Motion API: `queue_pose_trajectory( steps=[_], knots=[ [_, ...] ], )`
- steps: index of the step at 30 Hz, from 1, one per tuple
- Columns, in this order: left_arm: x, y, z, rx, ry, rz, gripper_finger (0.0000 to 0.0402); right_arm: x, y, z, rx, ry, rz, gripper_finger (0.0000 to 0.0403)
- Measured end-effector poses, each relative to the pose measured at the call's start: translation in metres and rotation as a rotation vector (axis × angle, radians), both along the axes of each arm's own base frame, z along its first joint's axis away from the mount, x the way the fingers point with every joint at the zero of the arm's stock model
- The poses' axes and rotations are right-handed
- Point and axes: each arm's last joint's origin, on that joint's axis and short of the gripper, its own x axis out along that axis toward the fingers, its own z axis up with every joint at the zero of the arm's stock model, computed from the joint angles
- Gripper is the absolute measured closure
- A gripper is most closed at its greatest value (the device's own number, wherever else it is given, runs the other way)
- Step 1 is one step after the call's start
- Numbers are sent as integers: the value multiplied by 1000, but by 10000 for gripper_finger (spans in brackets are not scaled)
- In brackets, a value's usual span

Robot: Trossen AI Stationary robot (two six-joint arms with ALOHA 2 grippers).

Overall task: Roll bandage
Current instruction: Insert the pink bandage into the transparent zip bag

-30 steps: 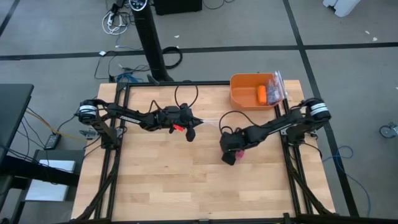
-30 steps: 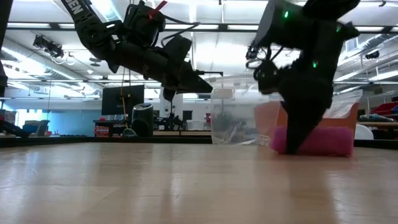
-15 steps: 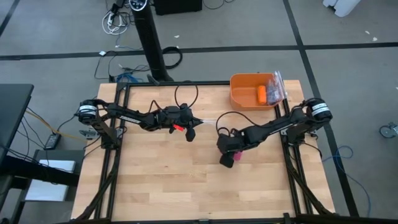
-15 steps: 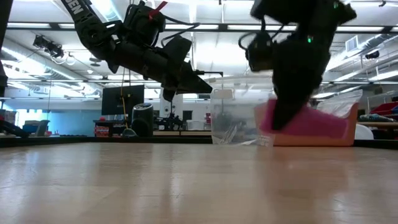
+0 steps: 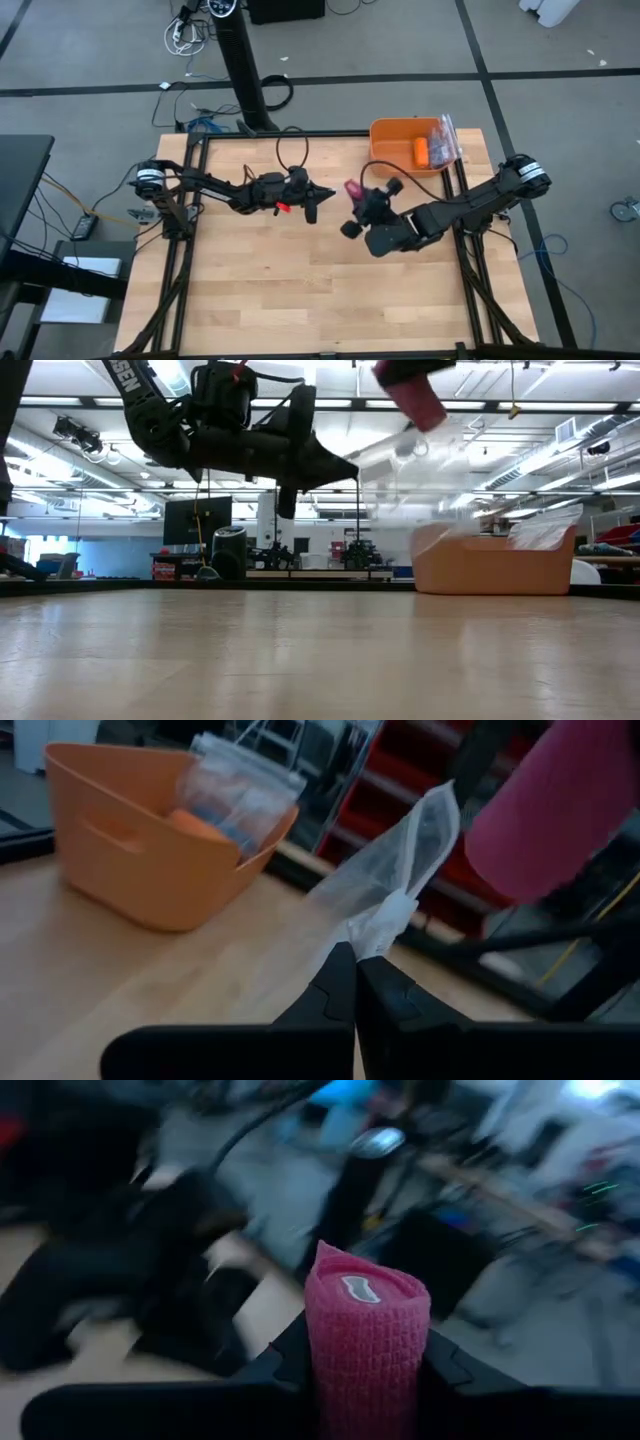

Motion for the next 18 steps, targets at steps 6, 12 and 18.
queue_pose_trajectory(
  steps=[6,12,18],
  knots=[
    [2,1,3,-59,-91,3,402,7,-5,14,-90,-48,-99,315],
    [2,1,5,-79,-111,3,402,15,-15,30,-116,-83,-134,315],
    [2,1,6,-77,-124,9,401,22,-28,41,-126,-104,-112,315]
  ],
)
